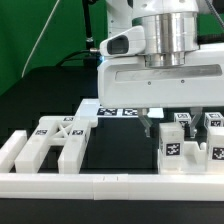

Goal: Assemble chair

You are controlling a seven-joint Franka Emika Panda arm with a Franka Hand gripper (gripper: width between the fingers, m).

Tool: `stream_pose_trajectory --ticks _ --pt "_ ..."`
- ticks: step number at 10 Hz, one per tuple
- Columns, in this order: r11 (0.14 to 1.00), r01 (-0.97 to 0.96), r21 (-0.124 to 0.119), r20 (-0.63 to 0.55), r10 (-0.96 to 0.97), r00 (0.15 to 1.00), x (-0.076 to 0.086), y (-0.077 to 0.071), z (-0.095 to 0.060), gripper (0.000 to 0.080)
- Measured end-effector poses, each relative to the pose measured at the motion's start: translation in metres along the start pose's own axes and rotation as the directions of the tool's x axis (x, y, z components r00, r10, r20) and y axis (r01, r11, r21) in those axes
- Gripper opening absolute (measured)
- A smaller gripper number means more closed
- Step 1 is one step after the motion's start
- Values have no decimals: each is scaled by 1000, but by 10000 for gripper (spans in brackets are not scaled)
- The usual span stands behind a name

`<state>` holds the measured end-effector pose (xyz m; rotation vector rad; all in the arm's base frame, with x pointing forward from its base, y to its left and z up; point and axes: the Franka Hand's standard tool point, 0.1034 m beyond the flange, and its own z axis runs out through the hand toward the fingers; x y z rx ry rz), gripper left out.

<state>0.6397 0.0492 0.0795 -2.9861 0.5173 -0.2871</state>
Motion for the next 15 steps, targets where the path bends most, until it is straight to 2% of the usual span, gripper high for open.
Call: stream_pose_trajectory --ticks 1,3,5,7,8,9,10,11,12,13,14,15 --pt "996 -84 1 0 84 996 0 1 0 285" --pt "962 -271 0 -1 271 962 1 1 0 285" --pt "801 -598 -10 -12 598 801 1 3 -1 285" --pt "562 -827 8 14 827 562 3 7 -2 285" --pt "476 -880 9 28 879 476 3 8 -2 286" --pt "464 -886 10 32 885 464 3 9 -2 286" --pt "489 -872 12 32 871 489 3 8 -2 286" --pt "541 -841 11 28 841 541 2 7 -2 361" --pt "670 -743 3 20 742 670 0 1 -2 361" --pt "789 -615 -2 20 615 789 2 -3 -4 567" --pt "862 -508 1 23 507 861 3 -5 -4 624" --pt "931 -365 1 31 365 931 0 -6 -2 642"
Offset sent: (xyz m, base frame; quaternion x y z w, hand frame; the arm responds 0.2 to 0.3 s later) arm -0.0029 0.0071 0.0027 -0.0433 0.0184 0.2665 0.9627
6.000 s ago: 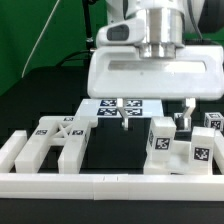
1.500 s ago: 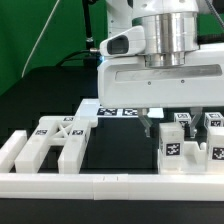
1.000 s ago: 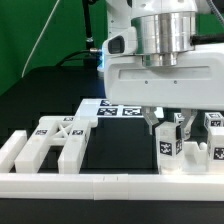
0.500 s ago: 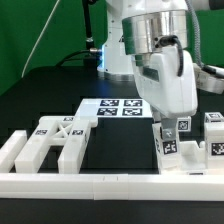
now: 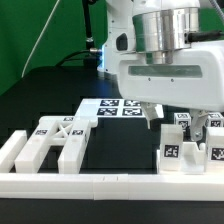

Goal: Assemble chair

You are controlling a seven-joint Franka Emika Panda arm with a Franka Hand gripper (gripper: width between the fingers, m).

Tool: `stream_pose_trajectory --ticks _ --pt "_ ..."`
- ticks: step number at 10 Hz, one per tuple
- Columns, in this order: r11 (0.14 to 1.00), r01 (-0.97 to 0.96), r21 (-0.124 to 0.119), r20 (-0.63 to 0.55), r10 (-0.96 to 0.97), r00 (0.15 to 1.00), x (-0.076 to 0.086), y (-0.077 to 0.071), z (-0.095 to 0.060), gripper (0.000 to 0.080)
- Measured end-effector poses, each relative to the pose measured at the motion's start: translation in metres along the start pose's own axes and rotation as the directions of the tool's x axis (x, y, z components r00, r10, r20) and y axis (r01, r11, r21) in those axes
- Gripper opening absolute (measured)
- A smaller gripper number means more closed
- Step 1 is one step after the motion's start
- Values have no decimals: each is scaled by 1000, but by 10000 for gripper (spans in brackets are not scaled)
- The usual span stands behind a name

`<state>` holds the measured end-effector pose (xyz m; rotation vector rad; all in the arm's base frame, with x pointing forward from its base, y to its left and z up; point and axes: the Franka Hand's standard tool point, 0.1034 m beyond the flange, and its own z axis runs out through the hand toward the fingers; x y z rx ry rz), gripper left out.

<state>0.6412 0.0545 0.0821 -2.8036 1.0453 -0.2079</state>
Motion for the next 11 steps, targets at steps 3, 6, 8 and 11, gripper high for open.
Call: stream_pose_trajectory --ticks 3,6,8,11 --pt "974 227 -6 3 -227 974 -1 1 1 649" --pt "844 534 -40 40 -533 845 3 0 11 649" --pt "870 491 -43 38 -490 871 2 0 11 514" --pt "951 306 -49 28 -305 952 3 0 11 288"
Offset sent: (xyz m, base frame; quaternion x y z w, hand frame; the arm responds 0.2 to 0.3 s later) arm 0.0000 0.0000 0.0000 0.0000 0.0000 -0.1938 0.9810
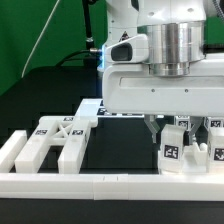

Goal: Assemble chair

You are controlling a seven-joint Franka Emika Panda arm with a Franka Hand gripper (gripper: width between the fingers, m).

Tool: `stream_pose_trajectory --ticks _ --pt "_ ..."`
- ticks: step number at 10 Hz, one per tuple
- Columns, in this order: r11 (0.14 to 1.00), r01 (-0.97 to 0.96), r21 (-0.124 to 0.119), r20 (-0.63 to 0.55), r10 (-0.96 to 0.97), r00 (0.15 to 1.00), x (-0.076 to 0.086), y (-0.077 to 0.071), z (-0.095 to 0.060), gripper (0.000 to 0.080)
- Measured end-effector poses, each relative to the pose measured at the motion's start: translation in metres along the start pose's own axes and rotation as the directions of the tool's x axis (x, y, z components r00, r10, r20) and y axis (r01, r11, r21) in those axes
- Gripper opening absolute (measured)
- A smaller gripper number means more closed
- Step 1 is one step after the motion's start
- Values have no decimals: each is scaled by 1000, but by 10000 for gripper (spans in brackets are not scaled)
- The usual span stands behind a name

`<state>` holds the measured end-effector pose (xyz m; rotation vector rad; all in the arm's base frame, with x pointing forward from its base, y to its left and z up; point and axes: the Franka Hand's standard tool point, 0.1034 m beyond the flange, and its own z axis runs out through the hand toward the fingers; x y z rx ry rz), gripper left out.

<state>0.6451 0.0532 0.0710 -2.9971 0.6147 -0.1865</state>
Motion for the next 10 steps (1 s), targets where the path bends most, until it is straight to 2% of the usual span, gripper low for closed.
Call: stream_pose_trajectory --ticks 2,3,5,6,7,8,9,10 --pt "985 -171 0 0 171 985 0 1 0 288" --pt "934 -358 -2 -2 358 934 1 2 0 288" --pt "752 -659 4 8 659 752 1 3 1 288" --pt "693 -721 2 19 721 693 0 3 1 288" --pt "599 -801 9 35 800 599 1 4 1 288" --pt "562 -827 11 41 826 562 1 5 1 288" --pt "582 -813 12 40 812 582 1 4 1 289" --pt "662 -750 2 37 749 662 -1 5 1 289"
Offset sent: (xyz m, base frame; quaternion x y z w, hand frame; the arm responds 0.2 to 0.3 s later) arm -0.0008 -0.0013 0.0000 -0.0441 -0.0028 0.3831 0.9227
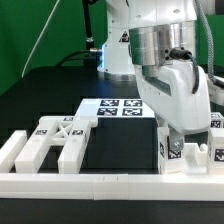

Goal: Assemble chair

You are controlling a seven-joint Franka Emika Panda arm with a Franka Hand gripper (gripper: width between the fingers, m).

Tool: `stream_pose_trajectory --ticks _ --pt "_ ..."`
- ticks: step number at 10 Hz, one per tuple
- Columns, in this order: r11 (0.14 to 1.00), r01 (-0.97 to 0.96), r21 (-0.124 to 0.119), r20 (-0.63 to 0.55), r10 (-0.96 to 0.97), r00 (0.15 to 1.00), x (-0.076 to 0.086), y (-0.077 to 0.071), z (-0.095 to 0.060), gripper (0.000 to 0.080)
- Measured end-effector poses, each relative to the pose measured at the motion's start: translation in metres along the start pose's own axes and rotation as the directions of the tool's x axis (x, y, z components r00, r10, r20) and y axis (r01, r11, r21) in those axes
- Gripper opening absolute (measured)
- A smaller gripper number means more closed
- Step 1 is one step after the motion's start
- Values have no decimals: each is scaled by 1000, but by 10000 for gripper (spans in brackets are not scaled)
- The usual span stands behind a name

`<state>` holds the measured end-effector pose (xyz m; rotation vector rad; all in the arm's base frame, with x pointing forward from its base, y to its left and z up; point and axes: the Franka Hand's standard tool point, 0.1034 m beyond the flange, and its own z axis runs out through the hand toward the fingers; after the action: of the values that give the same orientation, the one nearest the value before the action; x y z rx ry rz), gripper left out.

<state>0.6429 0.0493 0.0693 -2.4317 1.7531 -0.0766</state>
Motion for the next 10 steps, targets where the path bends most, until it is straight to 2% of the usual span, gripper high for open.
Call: stream_pose_trajectory --ticks 1,2,3,5,8,9,10 --pt "983 184 -26 7 -183 983 -1 1 0 455" --pt "943 330 -28 24 -330 944 1 -1 -4 601" --pt "898 440 -28 34 -439 898 2 -1 -6 638" --pt "747 664 -35 48 -662 748 4 3 -4 647" --pt "606 795 -33 51 -794 606 7 3 -4 649" --pt "525 850 -32 53 -849 526 7 3 -5 649" --pt "389 921 -31 46 -920 390 6 0 -5 649"
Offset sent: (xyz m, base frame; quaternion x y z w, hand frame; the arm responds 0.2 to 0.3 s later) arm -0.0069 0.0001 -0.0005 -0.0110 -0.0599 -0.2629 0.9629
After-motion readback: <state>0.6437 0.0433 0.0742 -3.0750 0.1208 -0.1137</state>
